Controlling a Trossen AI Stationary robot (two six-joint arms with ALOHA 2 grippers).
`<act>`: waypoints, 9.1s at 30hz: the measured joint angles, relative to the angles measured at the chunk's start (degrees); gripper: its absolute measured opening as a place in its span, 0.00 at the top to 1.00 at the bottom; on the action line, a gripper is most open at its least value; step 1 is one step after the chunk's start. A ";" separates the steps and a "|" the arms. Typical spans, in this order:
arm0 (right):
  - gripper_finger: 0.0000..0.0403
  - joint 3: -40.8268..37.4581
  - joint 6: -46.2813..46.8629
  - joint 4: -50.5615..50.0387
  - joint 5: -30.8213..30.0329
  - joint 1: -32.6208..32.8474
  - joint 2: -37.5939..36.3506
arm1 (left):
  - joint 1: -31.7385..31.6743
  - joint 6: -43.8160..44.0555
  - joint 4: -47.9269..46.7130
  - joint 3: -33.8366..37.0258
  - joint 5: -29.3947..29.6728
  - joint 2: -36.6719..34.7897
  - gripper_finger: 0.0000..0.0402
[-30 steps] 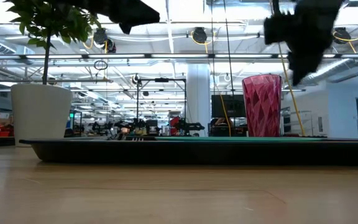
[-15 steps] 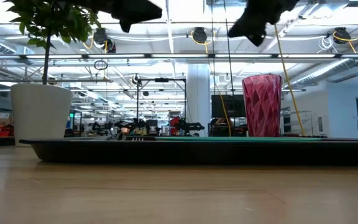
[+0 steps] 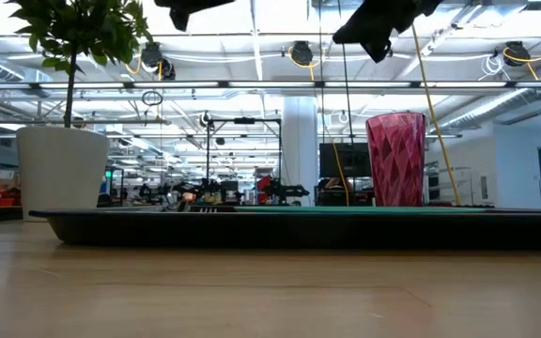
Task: Pick and place plate/cup/fork/spoon on tray
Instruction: Return to Home Position
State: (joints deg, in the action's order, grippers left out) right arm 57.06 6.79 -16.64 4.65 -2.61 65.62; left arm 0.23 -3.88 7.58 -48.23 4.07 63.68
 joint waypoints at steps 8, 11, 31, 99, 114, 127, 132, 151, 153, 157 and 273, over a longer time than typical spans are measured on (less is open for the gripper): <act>1.00 0.00 0.27 -0.05 -0.18 0.00 -4.04 | 0.12 -0.16 -0.91 3.61 2.46 -7.61 0.82; 1.00 0.00 -0.16 -0.26 -0.29 -0.16 -4.39 | 0.05 1.04 4.33 9.54 3.63 -9.37 0.82; 1.00 -11.33 5.71 -1.68 1.09 -2.01 -23.98 | 0.76 4.24 -10.88 19.80 7.02 -35.00 0.82; 1.00 -55.91 12.03 28.19 7.39 -1.40 -65.48 | 1.20 12.98 -16.02 41.81 12.48 -63.54 0.98; 1.00 -56.00 14.86 28.44 5.91 -1.42 -65.46 | 2.84 9.93 -4.34 47.64 8.23 -63.41 0.99; 1.00 -56.04 10.45 29.69 13.45 -1.42 -65.44 | 2.44 5.07 -0.49 47.67 2.12 -63.39 0.99; 1.00 -56.04 6.87 29.59 17.14 -1.42 -65.44 | 1.30 3.17 -1.33 47.67 2.10 -63.39 0.96; 1.00 -56.26 12.13 21.03 8.48 -1.37 -65.41 | -0.90 6.21 -3.57 47.67 5.51 -63.32 0.95; 1.00 -56.26 13.66 20.51 6.97 -1.01 -65.41 | -0.92 7.03 -3.49 47.67 5.52 -63.32 0.95; 1.00 -56.26 15.27 21.95 5.83 1.15 -65.44 | -0.92 8.73 -3.48 47.67 5.51 -63.32 0.98; 1.00 -56.26 2.98 21.11 -7.58 8.20 -62.40 | -0.85 6.70 -5.64 47.65 -1.59 -63.21 0.92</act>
State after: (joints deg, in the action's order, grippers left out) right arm 0.80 9.77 4.47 -2.93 5.58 3.23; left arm -0.62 2.83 1.93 -0.58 2.48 0.47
